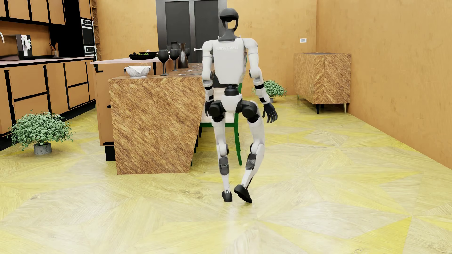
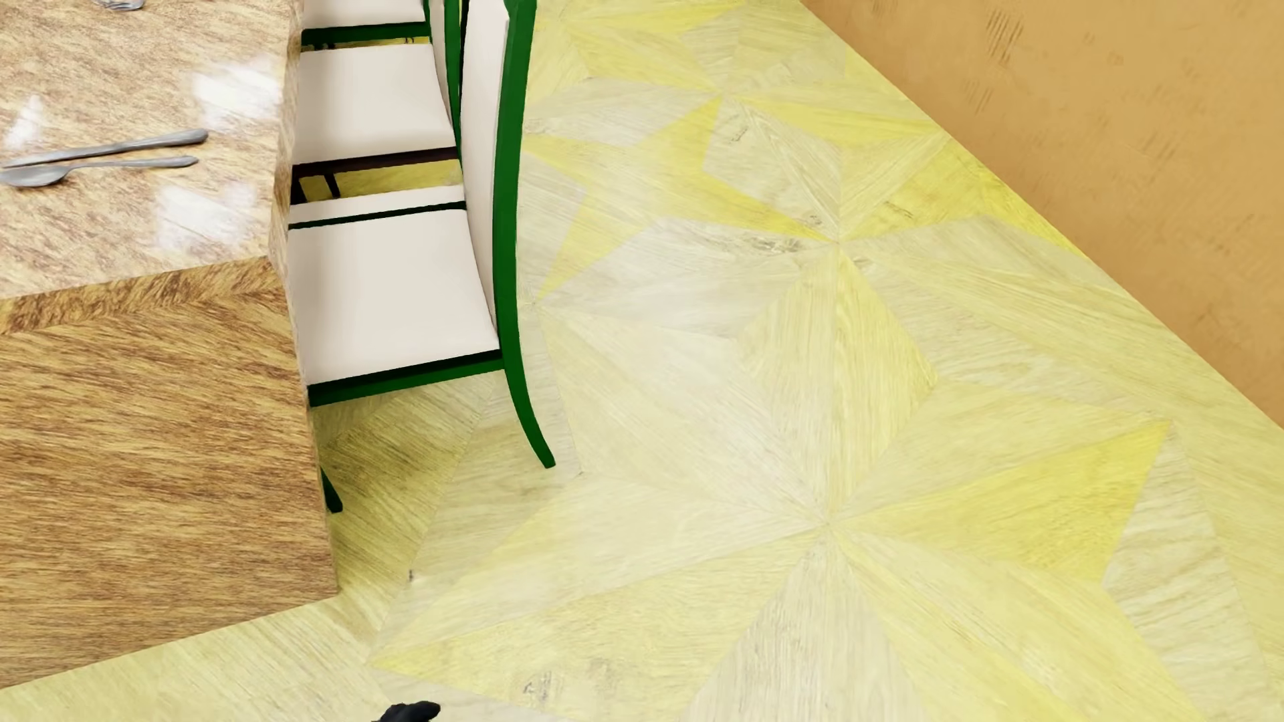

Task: Walk towards chair

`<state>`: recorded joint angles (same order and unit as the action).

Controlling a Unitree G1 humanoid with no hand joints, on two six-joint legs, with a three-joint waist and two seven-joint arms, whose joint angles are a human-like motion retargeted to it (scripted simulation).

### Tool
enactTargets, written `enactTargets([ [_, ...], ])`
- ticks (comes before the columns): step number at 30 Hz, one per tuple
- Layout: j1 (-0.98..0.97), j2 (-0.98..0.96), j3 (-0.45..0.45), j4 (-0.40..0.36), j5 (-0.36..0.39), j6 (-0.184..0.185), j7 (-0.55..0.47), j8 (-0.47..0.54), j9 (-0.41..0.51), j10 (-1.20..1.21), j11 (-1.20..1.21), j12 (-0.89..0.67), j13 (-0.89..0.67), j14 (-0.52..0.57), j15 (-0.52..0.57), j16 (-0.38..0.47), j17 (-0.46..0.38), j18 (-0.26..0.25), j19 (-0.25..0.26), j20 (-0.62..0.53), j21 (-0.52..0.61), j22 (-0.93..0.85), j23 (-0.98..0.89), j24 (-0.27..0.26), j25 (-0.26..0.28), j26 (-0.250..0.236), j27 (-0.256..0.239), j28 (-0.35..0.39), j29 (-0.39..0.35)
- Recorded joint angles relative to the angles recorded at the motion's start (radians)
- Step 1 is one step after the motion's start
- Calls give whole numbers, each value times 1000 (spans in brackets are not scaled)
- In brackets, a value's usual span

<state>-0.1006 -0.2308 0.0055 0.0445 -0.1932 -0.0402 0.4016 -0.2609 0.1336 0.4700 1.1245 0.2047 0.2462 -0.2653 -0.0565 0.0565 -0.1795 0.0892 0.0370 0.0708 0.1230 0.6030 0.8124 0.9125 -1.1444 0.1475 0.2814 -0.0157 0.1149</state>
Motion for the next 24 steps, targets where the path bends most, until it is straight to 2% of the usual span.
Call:
enactTargets([
  [3,71,-105,-58,-16,-114,-11,-96,-43,-4,-28,-321,-67,88,-40,4,0,33,-51,-41,-68,-158,-123,-76,-26,82,-53,17,-5,-30],
  [5,100,-162,-96,-12,-79,-9,-188,59,-7,-42,-578,-111,127,-54,27,-8,92,-87,-25,-105,-225,-174,-109,-56,115,-45,30,-10,-50],
  [6,111,-185,-110,-7,-59,-6,-238,128,-8,-45,-680,-128,138,-61,32,-11,114,-105,-8,-129,-226,-190,-111,-59,112,-37,19,-13,-40],
  [7,121,-200,-117,-1,-54,-3,-288,181,-8,-42,-763,-136,144,-70,39,-16,121,-125,33,-152,-204,-203,-106,-61,82,-34,-3,-13,-19],
  [8,129,-209,-120,1,-68,0,-342,225,-8,-36,-830,-138,147,-87,68,-24,121,-146,110,-176,-185,-208,-107,-65,46,-37,-21,-11,-17],
  [9,138,-207,-121,7,-90,4,-401,293,-9,-28,-879,-130,143,-117,113,-32,113,-169,114,-196,-167,-209,-104,-73,3,-37,-30,-16,-18],
  [10,138,-196,-120,17,-112,9,-470,380,-10,-5,-895,-120,133,-159,148,-32,107,-191,73,-216,-168,-202,-103,-80,-16,-34,-29,-25,-27],
  [11,130,-175,-114,26,-129,12,-544,462,-11,36,-865,-106,119,-200,210,-24,94,-218,133,-234,-179,-189,-97,-86,-14,-35,-29,-29,-27],
  [12,122,-171,-99,42,-127,11,-611,434,-10,76,-775,-88,93,-222,178,-3,78,-245,207,-243,-183,-171,-82,-83,-17,-29,-26,-32,-30],
  [13,115,-178,-80,60,-129,15,-674,394,-5,106,-668,-63,54,-210,96,23,63,-255,211,-226,-180,-150,-58,-86,-29,-18,-15,-29,-27],
  [14,99,-194,-61,88,-115,23,-723,357,4,161,-569,-24,-3,-164,29,35,54,-251,211,-156,-188,-121,-29,-104,-46,19,5,14,-26],
  [15,84,-181,-50,111,-96,33,-741,330,10,200,-537,22,-68,-85,-9,7,41,-216,210,-43,-196,-73,-12,-139,-66,87,31,99,-20],
  [16,56,-153,-47,129,-81,40,-737,295,12,229,-550,67,-156,12,-24,-47,32,-162,195,90,-204,-24,-2,-204,-84,160,74,197,-13],
  [17,18,-114,-49,150,-77,45,-709,252,12,255,-591,82,-221,96,-22,-88,4,-115,174,203,-209,50,-28,-279,-94,235,69,258,-11],
  [18,-19,-77,-54,169,-81,50,-655,206,10,267,-639,94,-274,119,-12,-100,-23,-88,155,257,-232,122,-78,-323,-78,279,55,264,-41],
  [19,-53,-50,-57,176,-84,55,-602,163,7,274,-683,114,-315,92,-1,-77,-48,-95,138,210,-254,197,-139,-287,-38,300,12,173,-78],
  [20,-78,-30,-59,178,-87,61,-540,127,5,271,-716,143,-351,85,6,-38,-74,-116,123,104,-276,247,-198,-196,24,254,-34,51,-99],
  [21,-92,-18,-60,186,-87,69,-459,97,3,252,-729,176,-384,84,6,6,-111,-141,111,-4,-276,267,-248,-90,78,168,-92,-65,-99],
  [22,-94,-11,-59,181,-85,80,-385,71,3,208,-732,209,-416,109,0,33,-162,-156,101,-66,-258,257,-287,-13,101,102,-141,-146,-88],
  [23,-76,-1,-61,201,-82,92,-259,44,1,141,-739,237,-451,177,-5,32,-215,-187,91,-75,-229,230,-320,22,87,65,-174,-182,-71],
  [24,-35,10,-65,266,-74,107,-60,15,-1,100,-744,262,-484,172,-10,10,-256,-165,82,-40,-203,199,-344,14,58,58,-189,-185,-59],
])
